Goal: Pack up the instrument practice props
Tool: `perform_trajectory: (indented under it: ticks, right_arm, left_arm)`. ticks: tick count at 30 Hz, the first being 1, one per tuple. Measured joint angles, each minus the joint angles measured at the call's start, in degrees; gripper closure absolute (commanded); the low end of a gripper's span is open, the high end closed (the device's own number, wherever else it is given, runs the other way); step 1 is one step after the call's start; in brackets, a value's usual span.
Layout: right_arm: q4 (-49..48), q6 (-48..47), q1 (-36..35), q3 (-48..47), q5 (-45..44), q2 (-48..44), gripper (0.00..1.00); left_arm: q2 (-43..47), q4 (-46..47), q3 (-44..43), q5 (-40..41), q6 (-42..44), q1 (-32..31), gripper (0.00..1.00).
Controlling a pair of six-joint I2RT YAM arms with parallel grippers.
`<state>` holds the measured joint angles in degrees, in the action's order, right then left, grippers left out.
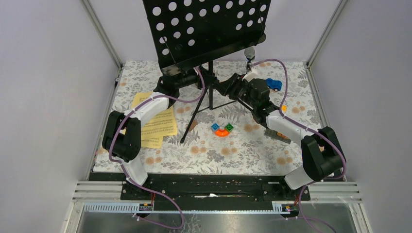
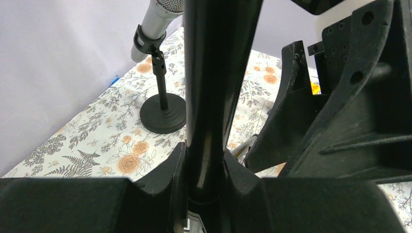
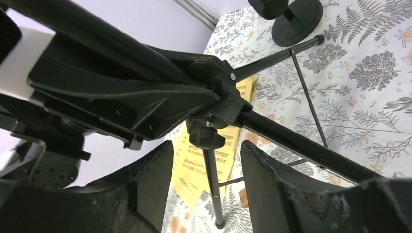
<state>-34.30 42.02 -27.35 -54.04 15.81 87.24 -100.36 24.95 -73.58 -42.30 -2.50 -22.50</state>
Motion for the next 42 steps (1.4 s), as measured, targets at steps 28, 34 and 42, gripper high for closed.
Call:
perform_trajectory:
  ticks: [28,34,42]
  right_arm:
    - [-5.5,20.3,0.0,-1.9,0.3,6.9,0.76]
    - [-5.5,19.8,0.0,-2.3,1.2,7.3,0.86]
    - [5.6,1.6,-3.1,-7.0,-4.1,5.2,0.87]
  left_arm:
    - [0.0,0.0,0.0,0.0,-0.1,0.1,1.00]
    - [0.0,0.0,0.0,0.0,-0.2,0.2,1.00]
    - [0.0,0.0,0.0,0.1,-0.2,0.5,1.00]
